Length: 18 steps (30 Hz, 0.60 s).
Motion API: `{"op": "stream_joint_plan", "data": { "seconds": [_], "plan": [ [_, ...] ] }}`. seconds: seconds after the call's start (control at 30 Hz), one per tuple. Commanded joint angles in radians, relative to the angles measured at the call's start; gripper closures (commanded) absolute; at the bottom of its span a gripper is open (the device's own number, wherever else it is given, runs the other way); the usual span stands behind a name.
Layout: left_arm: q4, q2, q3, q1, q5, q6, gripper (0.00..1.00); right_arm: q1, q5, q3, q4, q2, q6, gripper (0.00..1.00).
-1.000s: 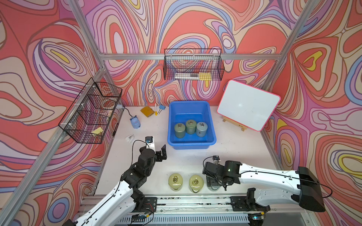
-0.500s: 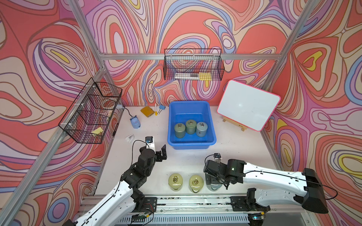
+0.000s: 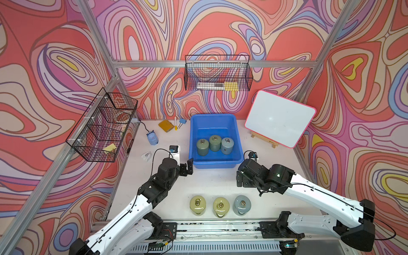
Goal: Take the tea canister out of the basket
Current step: Place the tea canister at the center of the board, then pick up the tea canister from the basket.
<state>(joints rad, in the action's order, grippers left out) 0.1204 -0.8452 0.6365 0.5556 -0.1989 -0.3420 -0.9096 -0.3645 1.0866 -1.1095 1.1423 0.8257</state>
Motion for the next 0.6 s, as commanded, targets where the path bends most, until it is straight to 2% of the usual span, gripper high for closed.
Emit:
{"op": "stream_joint_plan", "data": {
  "seconds": [0.0,0.27,0.37,0.57],
  "plan": [
    [0.085,-0.071,0.105,-0.006,0.069,-0.01,0.01,0.074,-0.026,-0.002,0.088,-0.006,-0.156,0.02],
    [0.317,-0.346,0.421,-0.006,0.139,0.081,0.01,0.237,-0.003,-0.049,0.33,0.023,-0.372,0.02],
    [0.402,-0.455,0.533,-0.006,0.201,0.153,0.01,0.257,-0.022,-0.071,0.42,0.028,-0.447,0.02],
    [0.534,-0.647,0.737,-0.006,0.221,0.244,0.01,0.265,-0.055,-0.136,0.602,0.012,-0.571,0.02]
  ]
}}
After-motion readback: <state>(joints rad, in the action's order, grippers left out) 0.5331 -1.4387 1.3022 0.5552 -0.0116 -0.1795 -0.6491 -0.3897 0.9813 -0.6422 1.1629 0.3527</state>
